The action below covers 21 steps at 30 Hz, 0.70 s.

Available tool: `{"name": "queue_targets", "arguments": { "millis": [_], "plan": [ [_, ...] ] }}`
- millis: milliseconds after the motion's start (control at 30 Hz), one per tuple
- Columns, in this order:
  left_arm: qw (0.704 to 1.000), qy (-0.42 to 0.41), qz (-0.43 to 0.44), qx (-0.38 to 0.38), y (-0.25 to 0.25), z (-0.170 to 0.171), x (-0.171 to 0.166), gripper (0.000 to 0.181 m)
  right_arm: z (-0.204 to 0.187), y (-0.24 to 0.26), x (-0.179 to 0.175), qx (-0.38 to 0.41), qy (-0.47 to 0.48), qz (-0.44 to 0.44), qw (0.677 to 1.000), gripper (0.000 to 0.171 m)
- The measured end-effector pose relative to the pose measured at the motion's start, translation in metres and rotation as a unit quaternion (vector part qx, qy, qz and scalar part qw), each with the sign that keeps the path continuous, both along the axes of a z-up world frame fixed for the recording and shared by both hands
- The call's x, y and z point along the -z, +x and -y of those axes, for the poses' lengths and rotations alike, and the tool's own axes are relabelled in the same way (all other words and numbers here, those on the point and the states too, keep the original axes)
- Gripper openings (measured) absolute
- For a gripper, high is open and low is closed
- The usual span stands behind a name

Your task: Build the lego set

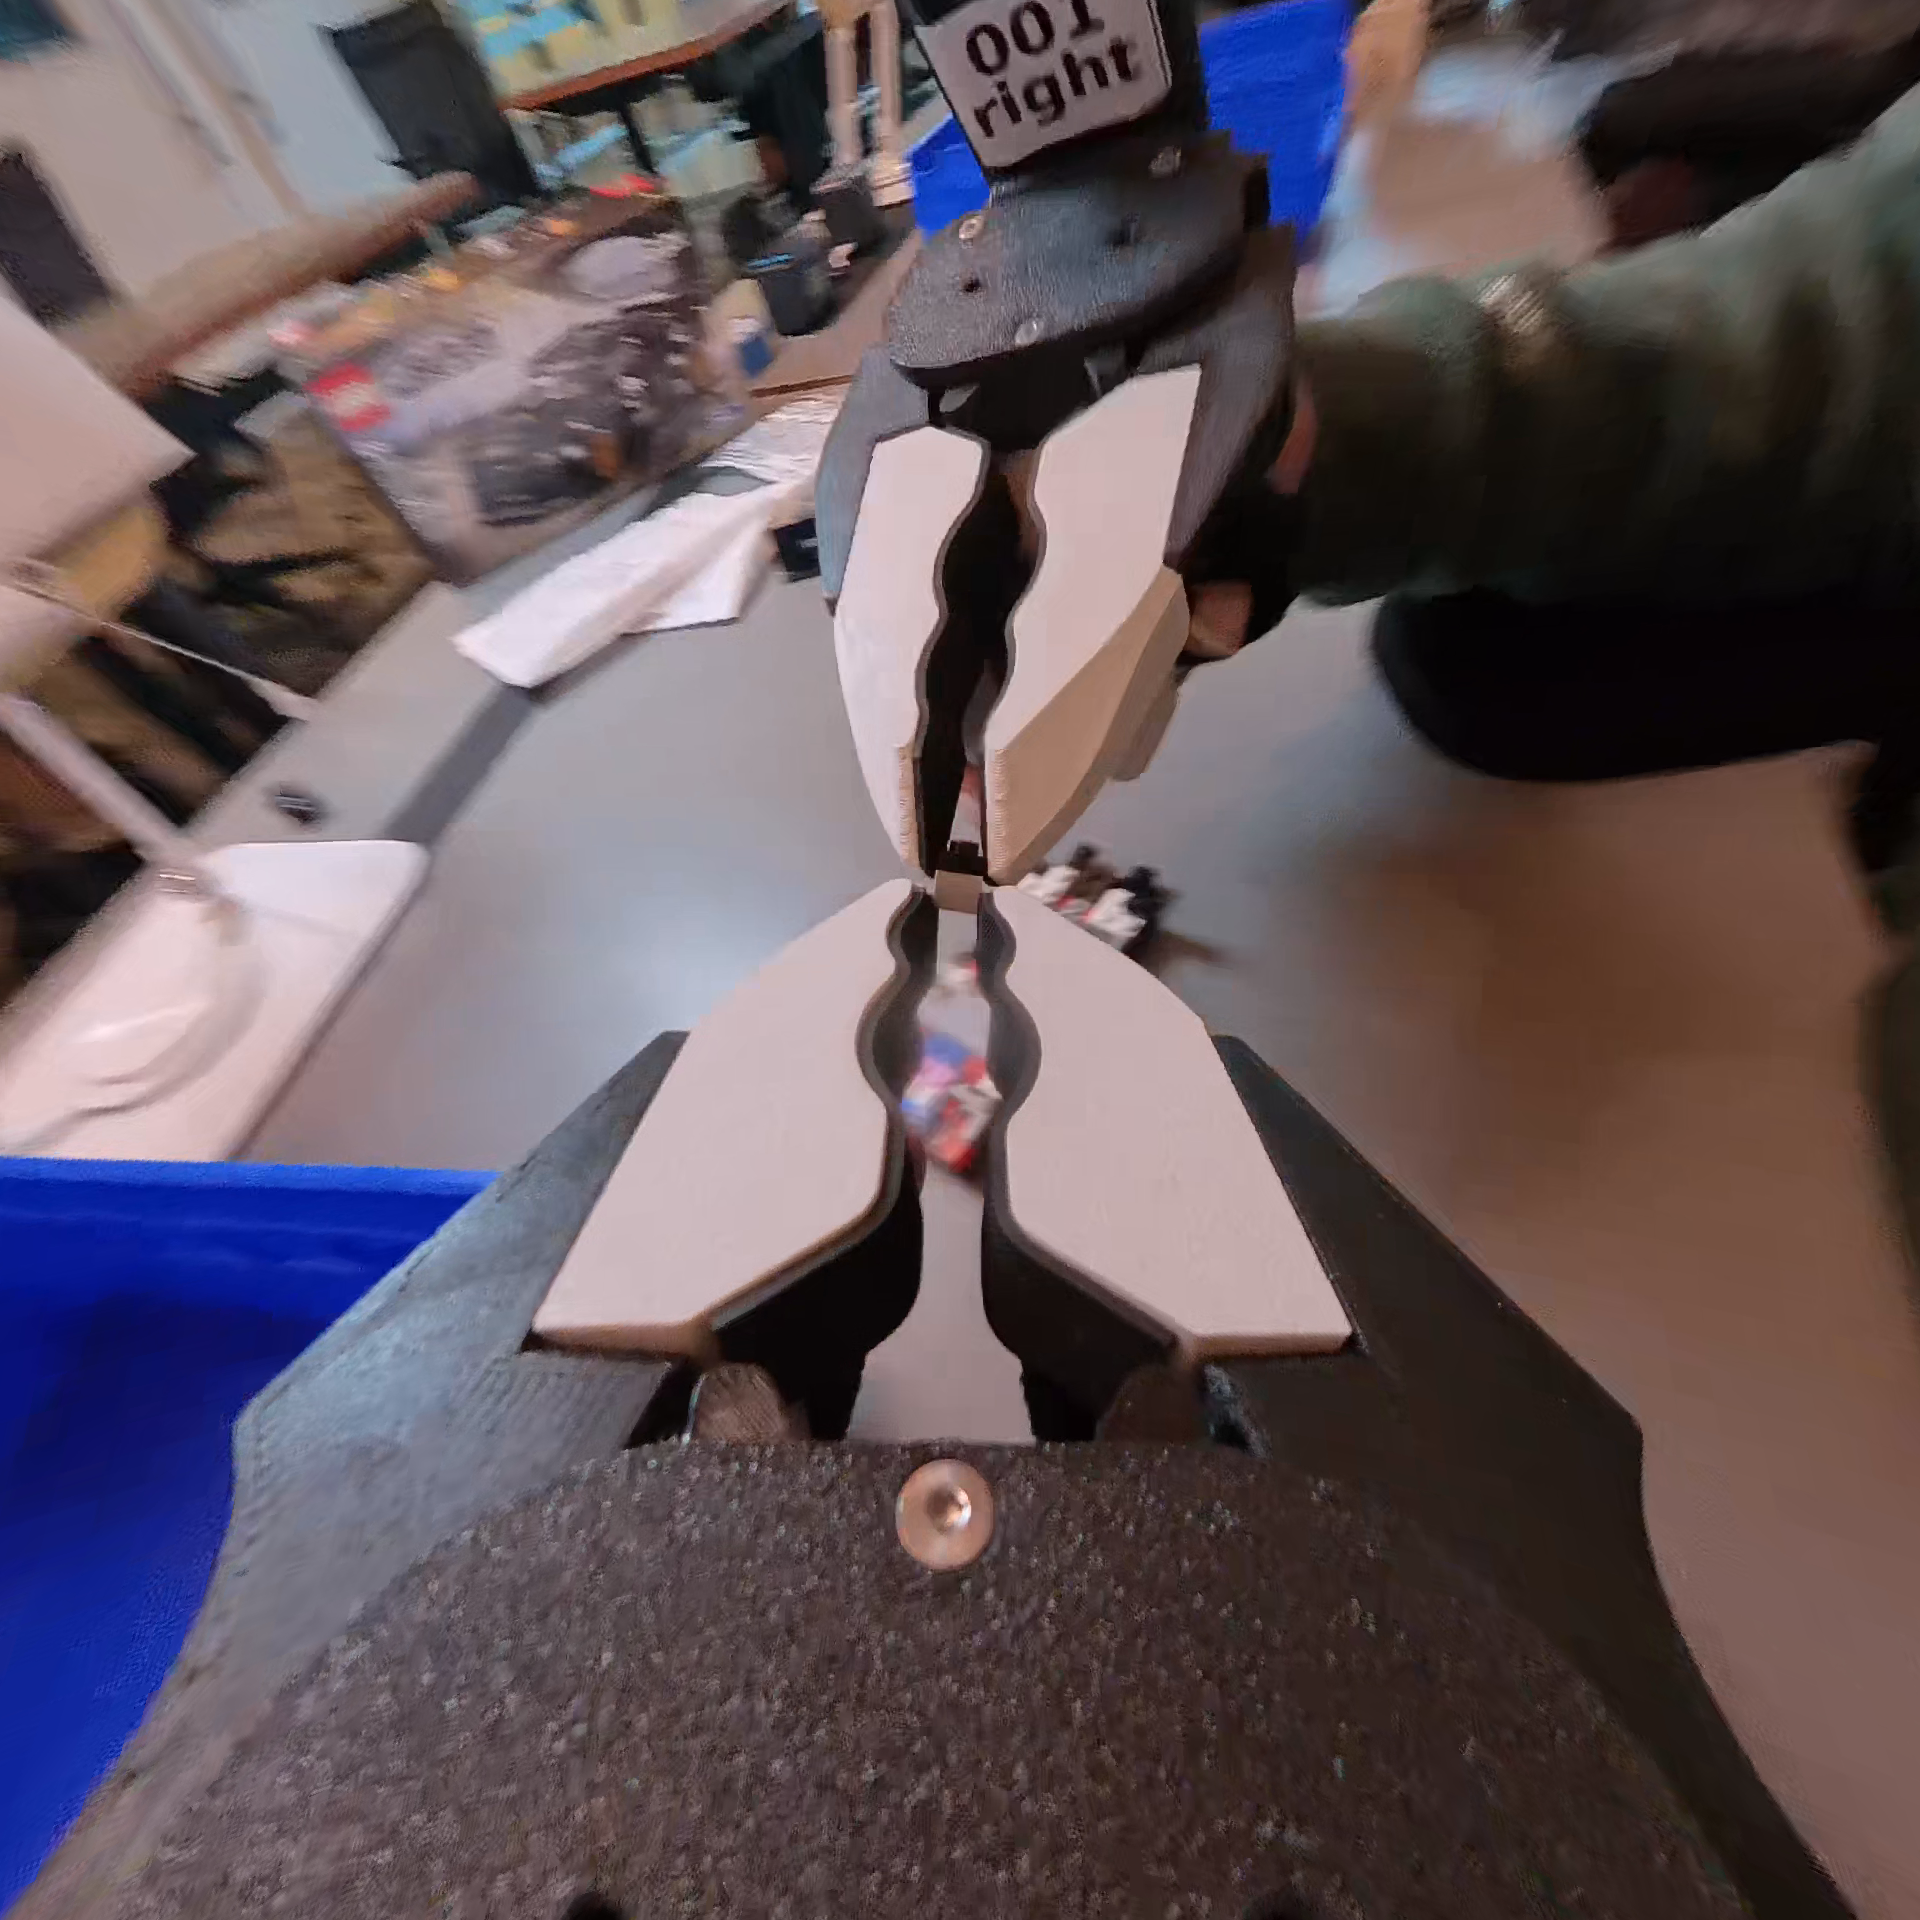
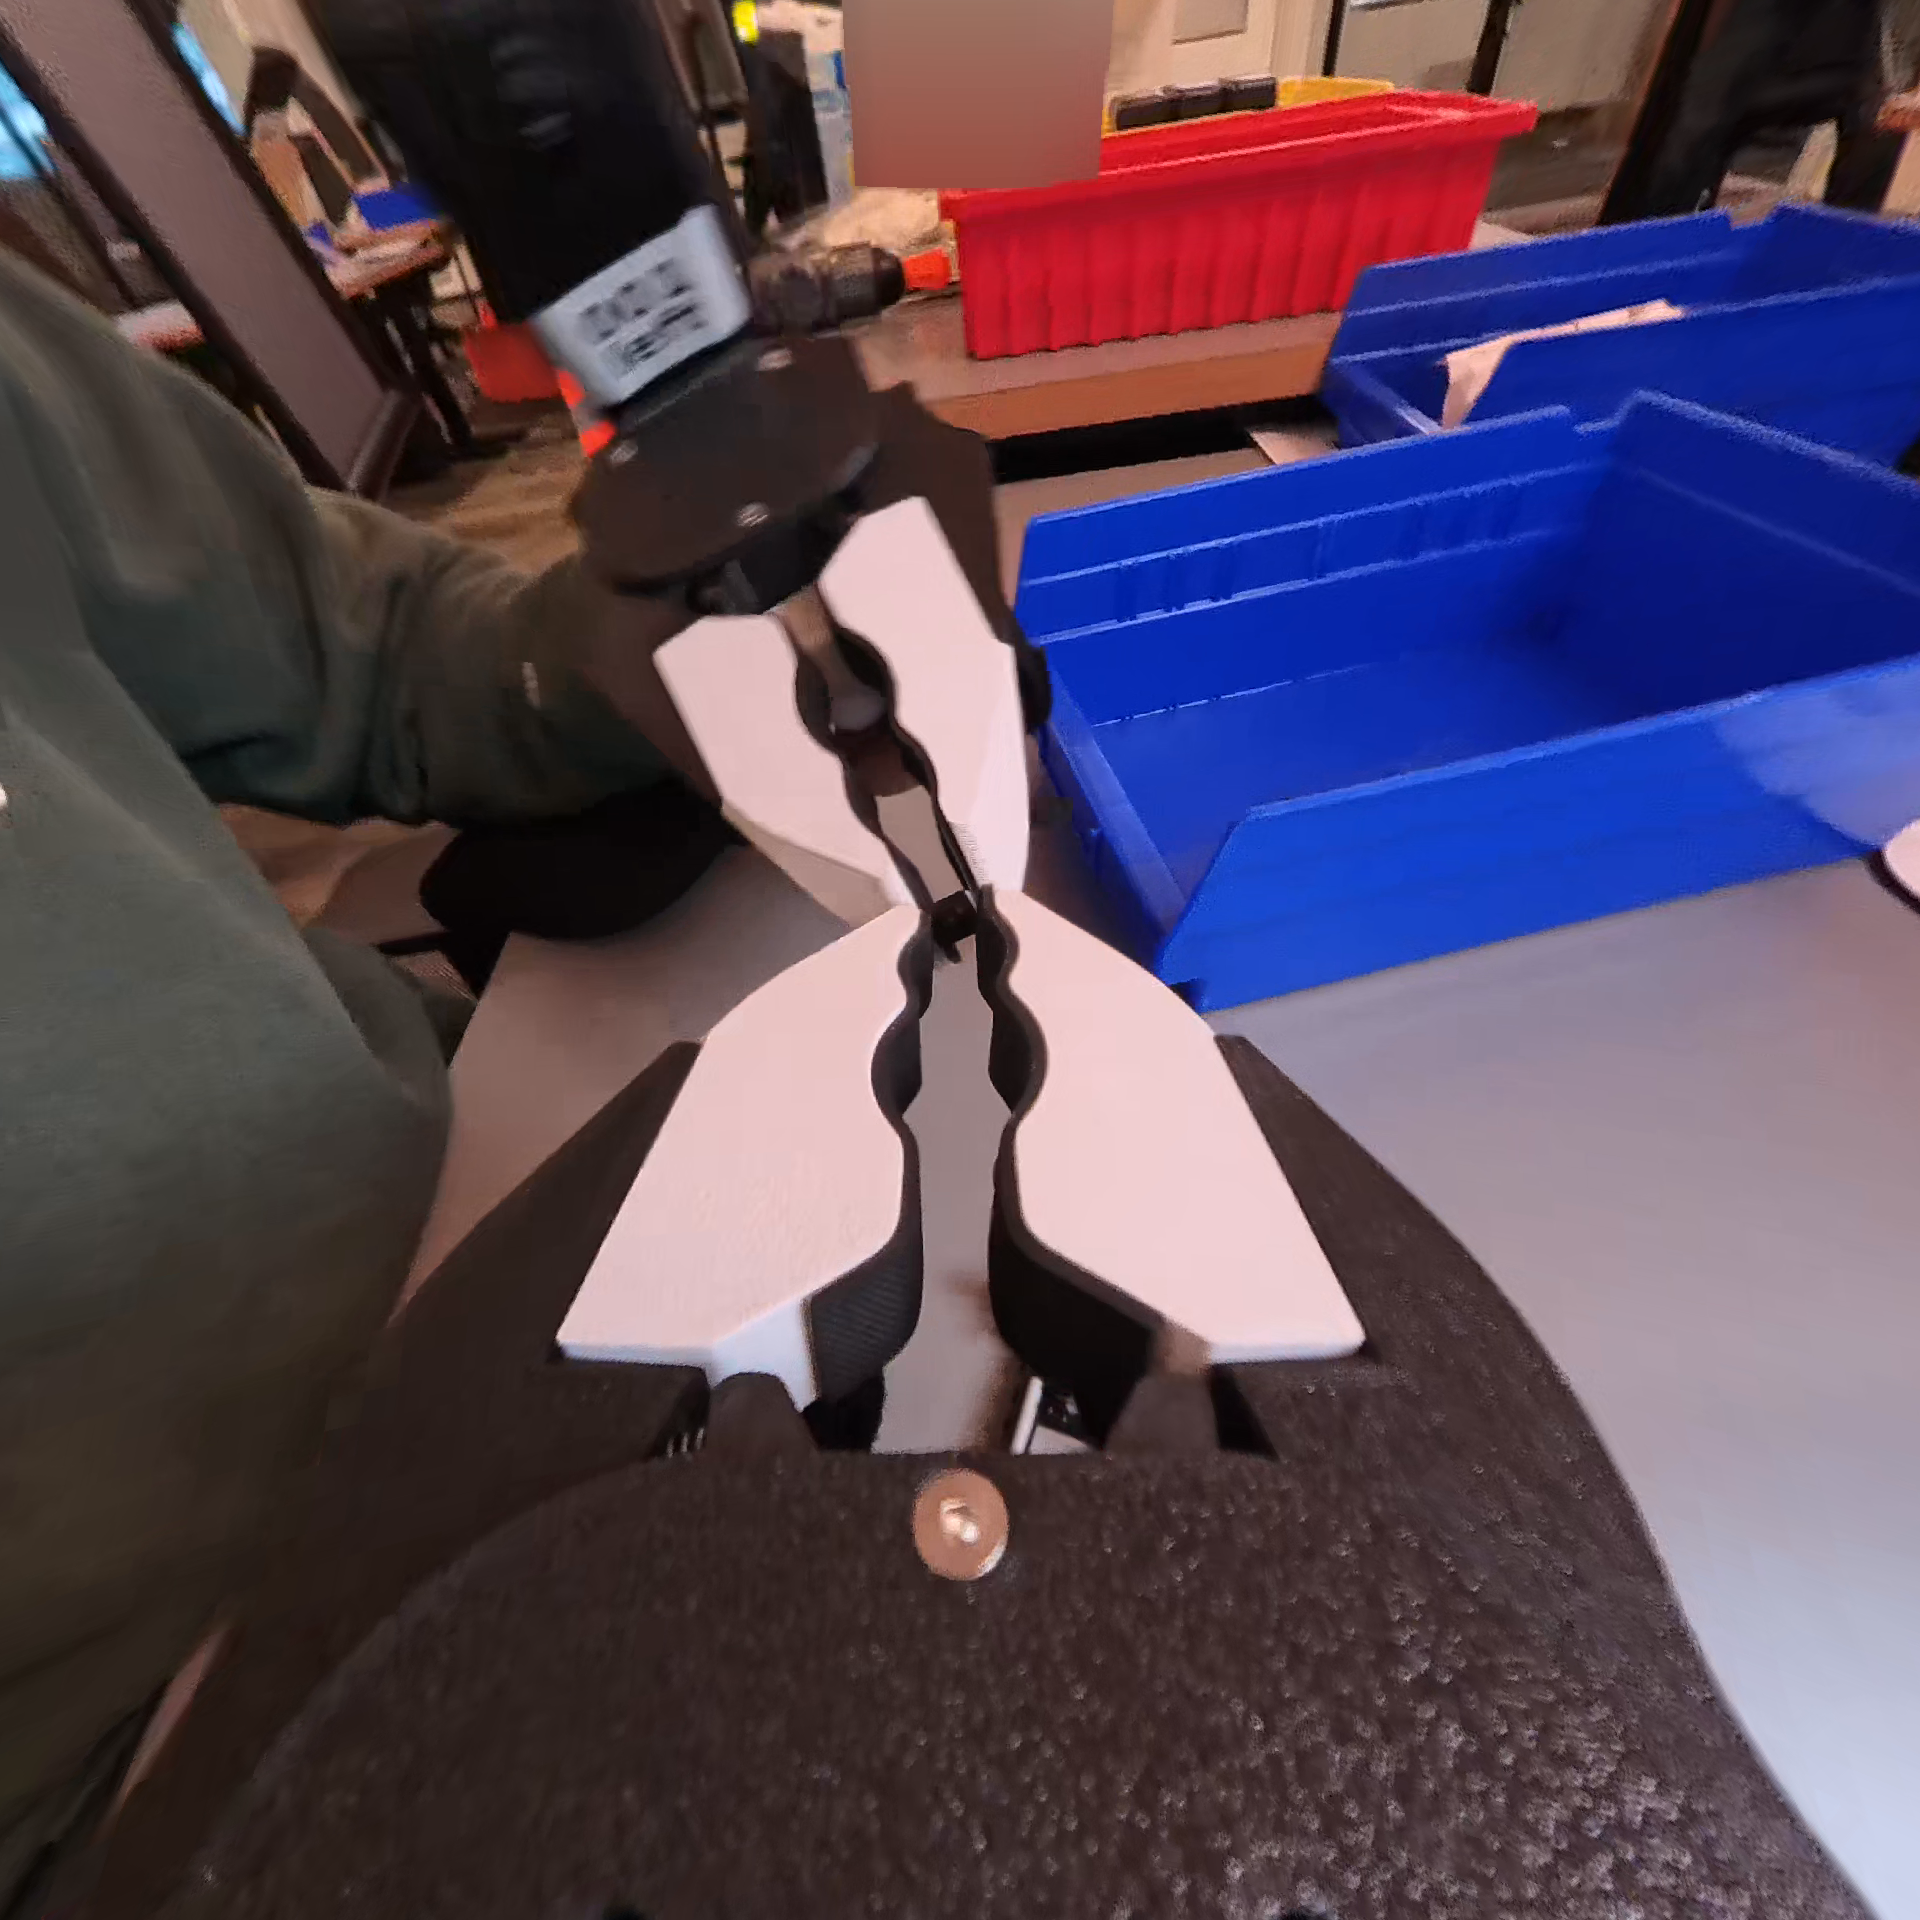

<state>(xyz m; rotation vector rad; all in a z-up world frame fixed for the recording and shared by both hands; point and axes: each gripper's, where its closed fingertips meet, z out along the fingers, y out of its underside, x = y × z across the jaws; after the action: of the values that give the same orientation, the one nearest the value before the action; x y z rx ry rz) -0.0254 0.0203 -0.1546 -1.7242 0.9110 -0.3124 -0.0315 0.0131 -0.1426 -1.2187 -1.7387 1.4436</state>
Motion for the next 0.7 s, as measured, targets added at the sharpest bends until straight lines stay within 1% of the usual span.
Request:
{"name": "queue_targets", "arguments": {
  "millis": [67, 100, 200, 267, 333, 433, 700],
  "plan": [
    [0.994, 0.062, -0.078, -0.047, -0.004, -0.008, -0.002, 0.008, -0.006, -0.001, -0.002, 0.012, -0.035, 0.006, 0.999, 0.008],
    [0.989, 0.086, -0.101, -0.064, -0.005, -0.011, -0.003, 0.008, -0.008, -0.001, -0.004, 0.015, -0.057, 0.005, 0.998, 0.008],
    [0.974, 0.138, -0.154, -0.094, -0.007, -0.017, -0.007, 0.008, -0.013, -0.002, -0.009, 0.012, -0.123, 0.003, 0.992, 0.008],
    [0.966, 0.159, -0.178, -0.099, -0.007, -0.019, -0.008, 0.008, -0.015, -0.002, -0.009, 0.004, -0.159, 0.002, 0.987, 0.008],
    [0.967, 0.161, -0.174, -0.098, -0.007, -0.019, -0.009, 0.008, -0.015, -0.002, -0.012, -0.003, -0.185, -0.005, 0.983, 0.007],
    [0.974, 0.147, -0.145, -0.091, -0.007, -0.017, -0.013, 0.008, -0.014, -0.002, -0.016, -0.013, -0.211, -0.014, 0.977, 0.007],
    [0.976, 0.152, -0.132, -0.081, -0.006, -0.012, -0.02, 0.007, -0.01, -0.003, -0.026, -0.033, -0.271, -0.037, 0.961, 0.006]
  ]
}}
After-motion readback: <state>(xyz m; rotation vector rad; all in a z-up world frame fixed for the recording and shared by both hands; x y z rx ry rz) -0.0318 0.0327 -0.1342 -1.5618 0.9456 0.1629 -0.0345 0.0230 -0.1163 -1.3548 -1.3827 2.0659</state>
